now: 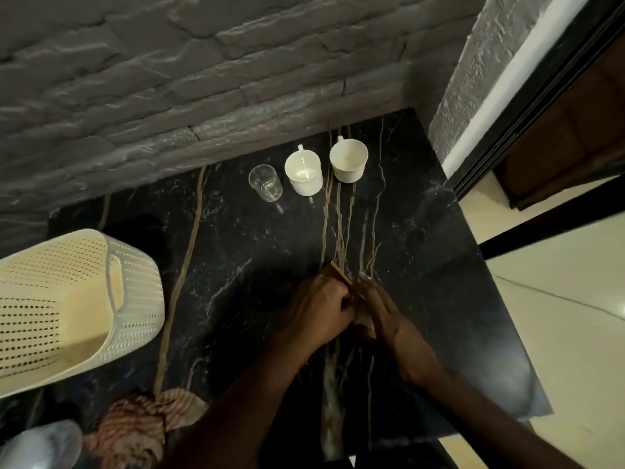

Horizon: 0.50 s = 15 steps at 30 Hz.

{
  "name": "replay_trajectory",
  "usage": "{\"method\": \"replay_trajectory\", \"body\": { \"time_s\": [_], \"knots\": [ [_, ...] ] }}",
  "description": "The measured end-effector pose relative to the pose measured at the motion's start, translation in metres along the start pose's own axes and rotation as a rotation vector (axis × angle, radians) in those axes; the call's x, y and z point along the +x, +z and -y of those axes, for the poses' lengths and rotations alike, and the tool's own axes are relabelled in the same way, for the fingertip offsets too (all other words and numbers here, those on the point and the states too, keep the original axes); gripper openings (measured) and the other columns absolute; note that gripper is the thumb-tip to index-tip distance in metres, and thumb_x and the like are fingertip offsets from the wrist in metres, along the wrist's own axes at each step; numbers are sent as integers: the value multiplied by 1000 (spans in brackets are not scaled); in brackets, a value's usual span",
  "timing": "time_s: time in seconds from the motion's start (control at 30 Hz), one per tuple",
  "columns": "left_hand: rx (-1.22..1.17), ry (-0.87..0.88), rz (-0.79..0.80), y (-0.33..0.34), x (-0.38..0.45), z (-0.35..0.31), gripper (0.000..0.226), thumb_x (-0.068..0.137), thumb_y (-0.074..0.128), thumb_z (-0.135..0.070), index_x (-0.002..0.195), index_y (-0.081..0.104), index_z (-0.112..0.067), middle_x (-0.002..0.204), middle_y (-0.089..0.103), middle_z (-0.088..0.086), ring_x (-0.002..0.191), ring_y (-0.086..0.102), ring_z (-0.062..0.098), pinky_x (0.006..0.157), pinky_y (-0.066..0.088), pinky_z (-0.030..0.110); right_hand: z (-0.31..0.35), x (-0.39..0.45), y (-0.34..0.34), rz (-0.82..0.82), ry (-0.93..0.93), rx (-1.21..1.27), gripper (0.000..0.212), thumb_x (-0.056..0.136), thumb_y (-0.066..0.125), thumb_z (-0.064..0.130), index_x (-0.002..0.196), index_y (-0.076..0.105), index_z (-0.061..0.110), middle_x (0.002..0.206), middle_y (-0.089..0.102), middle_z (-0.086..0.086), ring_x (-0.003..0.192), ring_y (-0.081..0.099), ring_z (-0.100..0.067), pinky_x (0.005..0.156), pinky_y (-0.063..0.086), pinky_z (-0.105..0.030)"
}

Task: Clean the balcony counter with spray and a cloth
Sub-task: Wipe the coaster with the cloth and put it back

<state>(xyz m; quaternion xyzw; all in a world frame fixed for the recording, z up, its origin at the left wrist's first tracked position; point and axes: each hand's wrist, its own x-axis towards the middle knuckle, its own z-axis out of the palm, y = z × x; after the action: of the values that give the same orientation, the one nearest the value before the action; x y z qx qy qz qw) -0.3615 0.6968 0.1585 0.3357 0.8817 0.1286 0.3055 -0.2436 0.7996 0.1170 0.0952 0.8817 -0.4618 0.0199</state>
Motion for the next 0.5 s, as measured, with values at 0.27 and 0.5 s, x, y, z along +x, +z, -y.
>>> {"method": "replay_trajectory", "body": {
  "time_s": [0.27, 0.5],
  "knots": [
    [100, -41, -49, 28, 1, -6, 24, 81, 69, -39, 97, 68, -21, 101, 68, -1, 106, 57, 18, 110, 34, 39, 4, -15, 0, -56, -2, 116, 61, 81, 51, 31, 137, 32, 15, 132, 48, 0, 114, 51, -6, 83, 40, -3],
    [-135, -8, -120, 3, -22, -3, 12, 84, 66, -36, 91, 68, -27, 99, 64, -10, 96, 55, 6, 95, 44, 29, 13, -18, -6, -143, 2, 151, 53, 87, 66, 22, 132, 40, 19, 123, 53, 7, 108, 51, 8, 81, 39, -3]
  ]
}}
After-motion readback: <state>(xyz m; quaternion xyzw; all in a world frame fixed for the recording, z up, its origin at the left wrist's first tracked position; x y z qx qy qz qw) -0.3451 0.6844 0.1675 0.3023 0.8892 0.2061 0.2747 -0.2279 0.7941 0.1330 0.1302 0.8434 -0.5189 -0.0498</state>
